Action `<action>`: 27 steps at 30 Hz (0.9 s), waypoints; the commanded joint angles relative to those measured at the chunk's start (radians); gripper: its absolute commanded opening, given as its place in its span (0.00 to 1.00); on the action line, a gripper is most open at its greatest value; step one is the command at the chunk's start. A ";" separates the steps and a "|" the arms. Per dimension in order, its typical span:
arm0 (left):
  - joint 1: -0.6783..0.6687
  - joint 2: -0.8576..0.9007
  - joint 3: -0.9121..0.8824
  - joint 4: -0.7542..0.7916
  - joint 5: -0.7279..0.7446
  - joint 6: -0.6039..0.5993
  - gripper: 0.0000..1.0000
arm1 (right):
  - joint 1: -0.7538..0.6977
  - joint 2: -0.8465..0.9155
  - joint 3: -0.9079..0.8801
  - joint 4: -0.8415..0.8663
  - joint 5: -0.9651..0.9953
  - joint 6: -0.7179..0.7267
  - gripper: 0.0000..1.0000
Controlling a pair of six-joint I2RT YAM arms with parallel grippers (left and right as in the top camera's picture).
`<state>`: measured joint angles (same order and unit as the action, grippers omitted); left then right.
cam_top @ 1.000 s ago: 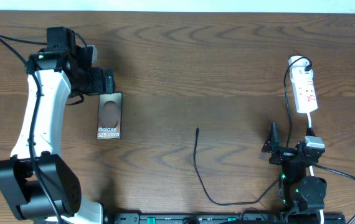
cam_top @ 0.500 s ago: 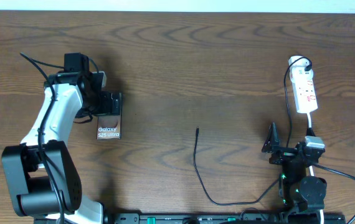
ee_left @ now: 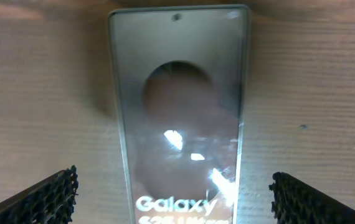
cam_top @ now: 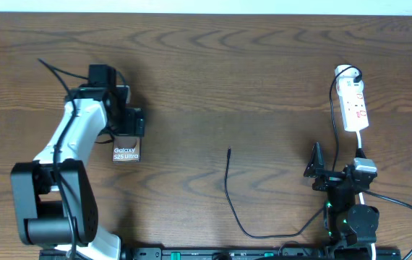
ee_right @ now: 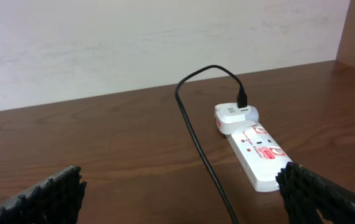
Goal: Plug charger to phone and switch on socket
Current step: 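Close the left gripper on the phone's long edges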
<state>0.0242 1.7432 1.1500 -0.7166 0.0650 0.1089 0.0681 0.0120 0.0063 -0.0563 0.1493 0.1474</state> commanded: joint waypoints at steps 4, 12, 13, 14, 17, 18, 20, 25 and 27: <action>-0.008 0.053 -0.007 0.019 -0.032 -0.023 0.98 | 0.006 -0.005 -0.001 -0.004 -0.002 -0.014 0.99; -0.008 0.095 -0.007 0.023 -0.032 -0.023 0.98 | 0.006 -0.005 -0.001 -0.004 -0.002 -0.014 0.99; -0.008 0.098 -0.007 0.025 -0.032 -0.023 0.98 | 0.006 -0.005 -0.001 -0.004 -0.002 -0.014 0.99; -0.008 0.100 -0.007 0.026 -0.031 -0.023 0.98 | 0.006 -0.005 -0.001 -0.004 -0.002 -0.014 0.99; -0.008 0.101 -0.007 0.031 -0.028 -0.024 0.98 | 0.006 -0.005 -0.001 -0.004 -0.002 -0.014 0.99; -0.008 0.101 -0.007 0.032 -0.028 -0.024 0.98 | 0.006 -0.005 -0.001 -0.004 -0.002 -0.014 0.99; -0.008 0.101 -0.008 0.042 -0.028 -0.024 0.98 | 0.006 -0.005 -0.001 -0.004 -0.002 -0.014 0.99; -0.008 0.105 -0.021 0.064 -0.028 -0.024 0.98 | 0.006 -0.005 -0.001 -0.004 -0.002 -0.014 0.99; -0.009 0.112 -0.022 0.064 -0.028 -0.024 0.98 | 0.006 -0.005 -0.001 -0.004 -0.002 -0.014 0.99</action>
<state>0.0120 1.8370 1.1423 -0.6510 0.0460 0.1009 0.0681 0.0120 0.0063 -0.0563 0.1493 0.1474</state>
